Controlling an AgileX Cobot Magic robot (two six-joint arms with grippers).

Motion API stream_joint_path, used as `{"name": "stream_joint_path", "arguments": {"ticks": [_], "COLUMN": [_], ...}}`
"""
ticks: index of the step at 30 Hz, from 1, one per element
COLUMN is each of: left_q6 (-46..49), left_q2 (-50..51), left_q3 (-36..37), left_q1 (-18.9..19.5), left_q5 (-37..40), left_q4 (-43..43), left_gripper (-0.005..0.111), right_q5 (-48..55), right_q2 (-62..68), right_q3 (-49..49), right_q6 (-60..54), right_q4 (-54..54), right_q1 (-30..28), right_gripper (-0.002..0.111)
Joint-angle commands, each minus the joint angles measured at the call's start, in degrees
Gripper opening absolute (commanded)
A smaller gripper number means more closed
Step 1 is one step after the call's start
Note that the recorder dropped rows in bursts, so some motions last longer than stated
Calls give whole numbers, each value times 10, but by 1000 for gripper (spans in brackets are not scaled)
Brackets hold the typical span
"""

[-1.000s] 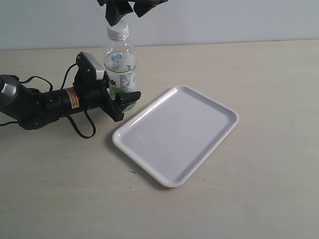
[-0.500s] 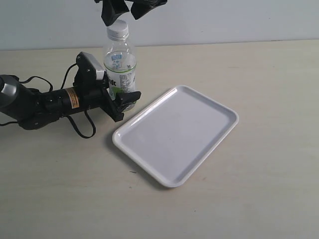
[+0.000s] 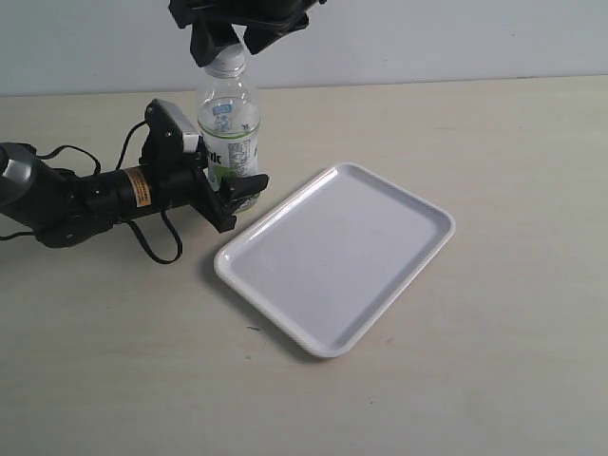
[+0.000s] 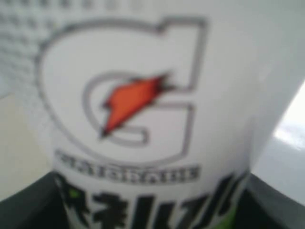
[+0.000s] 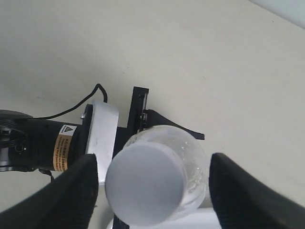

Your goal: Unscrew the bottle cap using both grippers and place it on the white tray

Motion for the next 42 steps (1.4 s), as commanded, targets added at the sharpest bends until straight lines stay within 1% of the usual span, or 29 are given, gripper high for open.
{"name": "stream_joint_path", "arguments": {"ticks": [1, 6, 14, 42], "left_q6": [4, 4, 4, 4], "left_q2": [-1, -1, -1, -1], "left_q3": [1, 1, 1, 1], "left_q1": [0, 0, 0, 0], "left_q5": [34, 34, 34, 34], "left_q4": [12, 12, 12, 12], "left_gripper": [0, 0, 0, 0], "right_q5": [-15, -16, -1, 18], "right_q2": [2, 2, 1, -15], "right_q3": [-4, -4, -4, -4], "right_q6": [-14, -14, -8, -9], "right_q4": [9, 3, -34, -29], "right_q1": [7, 11, 11, 11], "right_gripper": [62, 56, 56, 56]}}
